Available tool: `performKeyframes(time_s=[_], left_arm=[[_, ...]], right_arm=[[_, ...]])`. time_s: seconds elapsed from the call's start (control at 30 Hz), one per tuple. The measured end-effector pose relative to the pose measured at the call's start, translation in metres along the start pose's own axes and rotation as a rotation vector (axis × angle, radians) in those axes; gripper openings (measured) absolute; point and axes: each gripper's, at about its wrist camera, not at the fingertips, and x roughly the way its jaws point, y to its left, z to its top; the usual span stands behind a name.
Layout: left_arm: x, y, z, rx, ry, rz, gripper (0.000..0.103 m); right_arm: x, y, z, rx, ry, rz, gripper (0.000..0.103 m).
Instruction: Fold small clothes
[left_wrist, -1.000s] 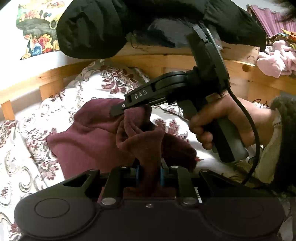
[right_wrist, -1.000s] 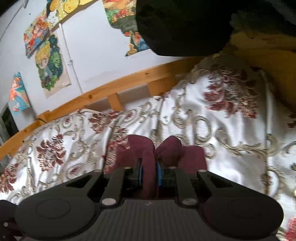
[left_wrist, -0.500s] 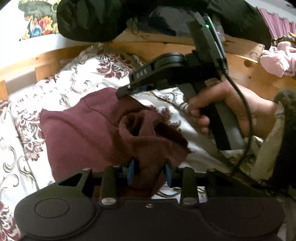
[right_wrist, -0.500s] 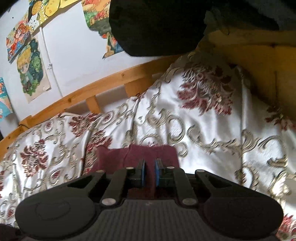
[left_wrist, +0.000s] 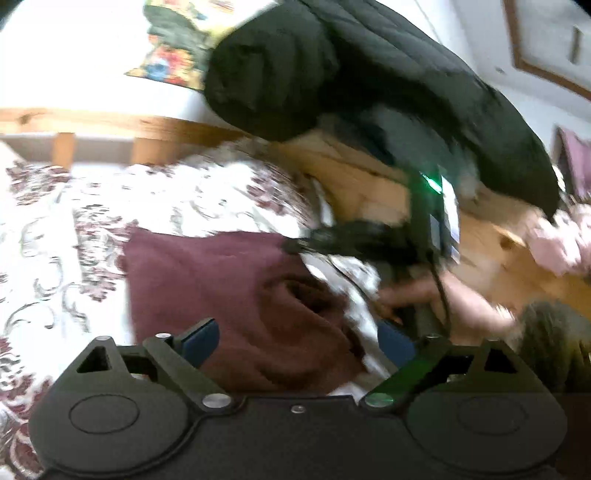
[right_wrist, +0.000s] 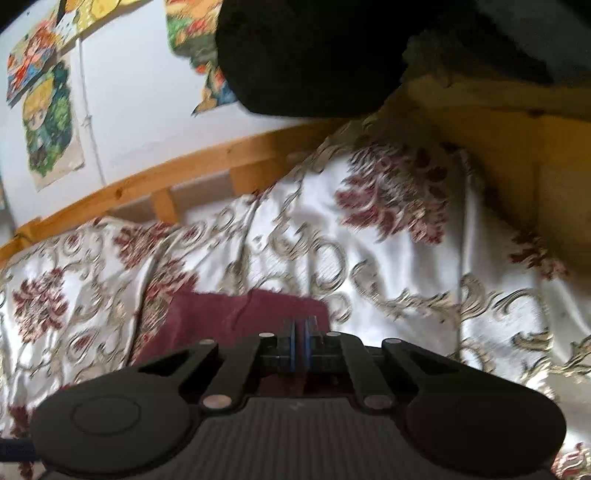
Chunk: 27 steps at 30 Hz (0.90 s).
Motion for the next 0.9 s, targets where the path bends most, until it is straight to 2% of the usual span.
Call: performKeyframes(time_s=[0.1, 0.23, 0.33, 0.43, 0.5, 0.63, 0.67, 0.77, 0.83, 0.9], left_arm=[[-0.002, 0.016, 0.002, -0.089, -0.022, 0.106, 0.101], [0.005, 0.042, -0.005, -0.27, 0.062, 0.214, 0.101], [0.011, 0.056, -0.014, -0.368, 0.135, 0.258, 0.101], [0.016, 0.062, -0.02, -0.401, 0.183, 0.267, 0.101], [0.017, 0.062, -0.022, -0.405, 0.193, 0.257, 0.102], [0.014, 0.058, -0.023, -0.401, 0.195, 0.258, 0.102], [0.011, 0.058, -0.025, -0.406, 0.195, 0.257, 0.102], [0.009, 0.055, -0.025, -0.413, 0.197, 0.257, 0.102], [0.009, 0.053, -0.025, -0.411, 0.201, 0.258, 0.102], [0.008, 0.05, -0.025, -0.407, 0.211, 0.26, 0.102]], right_arm=[[0.003, -0.004, 0.001, 0.009, -0.011, -0.013, 0.005], [0.01, -0.004, -0.004, -0.007, 0.021, -0.035, 0.005], [0.004, -0.002, -0.003, -0.017, 0.041, -0.051, 0.009], [-0.009, 0.006, -0.002, -0.066, 0.046, -0.084, 0.028], [-0.018, 0.012, -0.002, -0.099, 0.054, -0.067, 0.053], [-0.037, 0.025, -0.011, -0.15, 0.111, 0.0, 0.072], [-0.042, 0.028, -0.016, -0.151, 0.129, 0.019, 0.08], [-0.057, 0.036, -0.031, -0.157, 0.181, 0.074, 0.086], [-0.061, 0.044, -0.043, -0.227, 0.207, 0.03, 0.088], [-0.058, 0.048, -0.057, -0.314, 0.265, -0.051, 0.091]])
